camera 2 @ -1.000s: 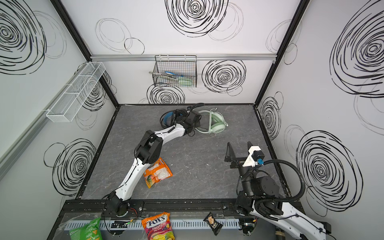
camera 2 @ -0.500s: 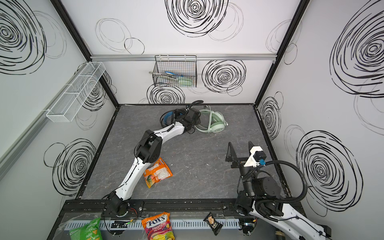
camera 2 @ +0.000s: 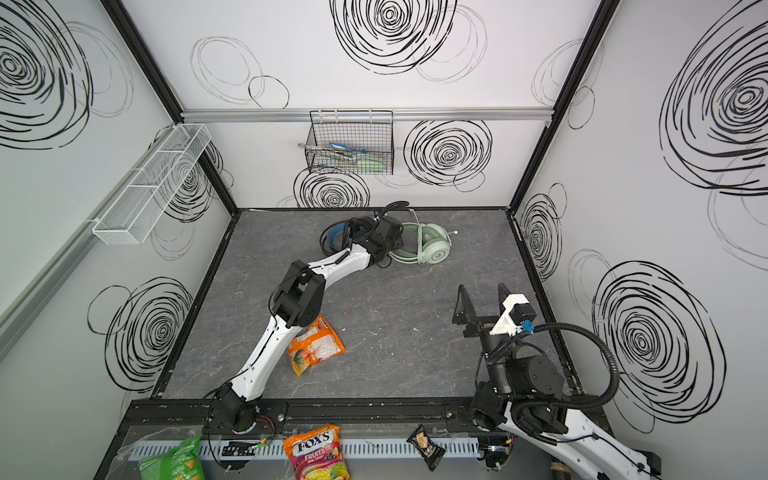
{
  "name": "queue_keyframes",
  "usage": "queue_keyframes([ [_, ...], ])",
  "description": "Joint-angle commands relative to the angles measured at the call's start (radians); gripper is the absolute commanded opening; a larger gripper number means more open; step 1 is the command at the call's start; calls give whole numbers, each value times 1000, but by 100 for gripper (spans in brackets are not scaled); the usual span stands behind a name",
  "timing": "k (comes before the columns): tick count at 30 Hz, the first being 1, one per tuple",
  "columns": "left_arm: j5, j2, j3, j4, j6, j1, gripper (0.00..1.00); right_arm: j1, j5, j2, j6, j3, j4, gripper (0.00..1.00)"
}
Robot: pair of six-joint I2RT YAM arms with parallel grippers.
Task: Wrap the headphones
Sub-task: 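Open the left gripper and withdraw it from the pale green headset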
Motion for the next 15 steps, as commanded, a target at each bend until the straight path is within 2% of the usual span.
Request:
queue_keyframes([
  [1, -41, -61, 39, 52, 31, -13, 67, -4, 5, -11, 14, -4, 11, 97],
  [4, -23, -83, 27, 85, 53, -17, 89, -4, 6, -13, 17, -1, 4, 97],
  [6, 3, -99, 30, 103, 84, -22, 98, -4, 15, -12, 17, -3, 2, 97],
  [11, 58, -163, 16, 90, 138, -44, 96, -4, 24, -5, 20, -9, -4, 97],
  [15, 85, -289, -123, 136, 176, -74, 96, -4, 37, 3, 24, 2, -10, 97],
])
